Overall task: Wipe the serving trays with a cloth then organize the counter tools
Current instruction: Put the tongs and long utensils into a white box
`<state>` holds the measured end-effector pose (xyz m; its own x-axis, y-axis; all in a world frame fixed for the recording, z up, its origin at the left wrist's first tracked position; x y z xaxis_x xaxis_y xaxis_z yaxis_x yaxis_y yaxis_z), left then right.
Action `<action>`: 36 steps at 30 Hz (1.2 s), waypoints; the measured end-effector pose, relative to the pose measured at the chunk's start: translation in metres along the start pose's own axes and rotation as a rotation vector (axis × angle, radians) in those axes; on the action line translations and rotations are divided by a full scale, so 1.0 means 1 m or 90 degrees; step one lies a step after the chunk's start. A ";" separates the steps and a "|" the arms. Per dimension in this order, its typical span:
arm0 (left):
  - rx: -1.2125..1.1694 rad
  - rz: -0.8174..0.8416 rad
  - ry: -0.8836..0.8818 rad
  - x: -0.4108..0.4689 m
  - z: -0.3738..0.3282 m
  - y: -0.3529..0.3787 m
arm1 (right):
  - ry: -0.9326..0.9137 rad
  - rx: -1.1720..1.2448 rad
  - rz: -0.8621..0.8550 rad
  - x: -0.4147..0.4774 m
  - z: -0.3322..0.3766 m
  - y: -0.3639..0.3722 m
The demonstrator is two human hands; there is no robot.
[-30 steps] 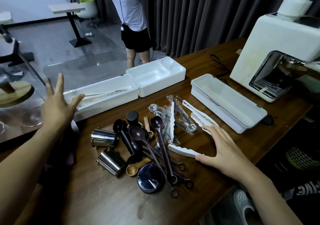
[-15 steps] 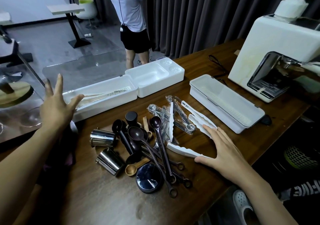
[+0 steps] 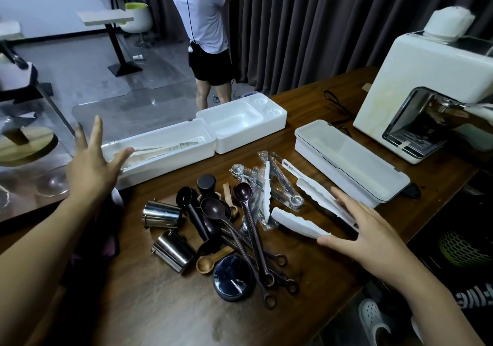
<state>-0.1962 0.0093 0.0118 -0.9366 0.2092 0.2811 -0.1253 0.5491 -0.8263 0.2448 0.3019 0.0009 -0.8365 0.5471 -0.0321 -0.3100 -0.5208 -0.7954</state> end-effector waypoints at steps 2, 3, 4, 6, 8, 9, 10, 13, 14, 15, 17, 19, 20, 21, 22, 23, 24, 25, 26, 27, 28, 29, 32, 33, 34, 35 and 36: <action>-0.005 0.002 0.002 0.000 0.001 0.000 | -0.004 0.008 -0.002 0.007 0.010 -0.009; -0.007 0.002 0.004 0.000 0.001 0.000 | -0.012 0.007 -0.006 0.013 0.016 -0.013; -0.006 0.001 0.004 0.000 0.002 0.000 | -0.020 0.007 -0.008 0.021 0.022 -0.017; -0.004 0.000 0.001 0.001 0.003 0.000 | -0.050 0.003 -0.012 0.042 0.038 -0.022; -0.005 -0.001 -0.006 0.002 0.003 0.000 | -0.101 -0.007 -0.021 0.069 0.059 -0.022; -0.006 -0.002 -0.008 0.002 0.003 0.000 | -0.131 -0.015 -0.023 0.083 0.071 -0.020; -0.005 -0.003 -0.009 0.003 0.003 0.000 | -0.159 -0.025 -0.022 0.098 0.084 -0.016; 0.004 -0.013 -0.012 0.004 0.004 -0.001 | -0.233 -0.045 -0.007 0.142 0.122 0.000; 0.004 -0.016 -0.015 0.004 0.005 -0.001 | -0.250 -0.045 0.007 0.156 0.135 0.006; 0.001 -0.017 -0.017 0.005 0.005 -0.001 | -0.267 -0.044 0.022 0.171 0.147 0.013; -0.004 -0.020 -0.014 0.005 0.005 -0.001 | -0.303 -0.042 0.050 0.198 0.170 0.029; -0.002 -0.026 -0.007 0.006 0.007 0.001 | -0.339 -0.043 0.071 0.224 0.191 0.045; 0.000 -0.027 -0.008 0.006 0.008 0.002 | -0.355 -0.047 0.079 0.236 0.201 0.054; 0.001 -0.028 -0.011 0.007 0.009 0.003 | -0.373 -0.054 0.089 0.247 0.210 0.063; 0.002 -0.030 -0.013 0.007 0.010 0.004 | -0.389 -0.065 0.100 0.257 0.218 0.073; 0.003 -0.030 -0.014 0.007 0.010 0.005 | -0.402 -0.077 0.111 0.267 0.226 0.082; 0.005 -0.030 -0.015 0.008 0.010 0.006 | -0.414 -0.084 0.121 0.275 0.234 0.091; 0.006 -0.028 -0.016 0.008 0.010 0.007 | -0.423 -0.088 0.132 0.283 0.241 0.101; 0.008 -0.024 -0.017 0.008 0.010 0.009 | -0.433 -0.092 0.144 0.289 0.247 0.110; 0.007 -0.022 -0.019 0.009 0.010 0.009 | -0.438 -0.099 0.157 0.295 0.253 0.119; 0.004 -0.020 -0.023 0.009 0.010 0.010 | -0.443 -0.107 0.171 0.299 0.257 0.128; 0.002 -0.017 -0.029 0.008 0.010 0.010 | -0.448 -0.115 0.187 0.301 0.262 0.137; -0.002 -0.012 -0.039 0.008 0.010 0.009 | -0.462 -0.133 0.236 0.306 0.273 0.161; -0.003 -0.010 -0.041 0.008 0.011 0.010 | -0.465 -0.134 0.250 0.307 0.277 0.168; -0.006 -0.008 -0.042 0.008 0.011 0.010 | -0.468 -0.133 0.259 0.308 0.282 0.173; -0.008 -0.007 -0.041 0.008 0.012 0.010 | -0.472 -0.132 0.268 0.309 0.286 0.178; -0.009 -0.006 -0.040 0.008 0.011 0.010 | -0.479 -0.133 0.275 0.309 0.290 0.182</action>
<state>-0.2090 0.0076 0.0000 -0.9543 0.1530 0.2569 -0.1299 0.5618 -0.8170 -0.2009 0.1859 0.0217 -0.9593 -0.2822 -0.0075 0.1281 -0.4117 -0.9023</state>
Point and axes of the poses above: each hand's wrist, its own x-axis towards the middle knuckle, its own y-axis out of the palm, z = x × y, the point moved 7 cm from there along x, towards the middle knuckle, and after that the axes turned 9 degrees about -y, right-handed, at the moved point
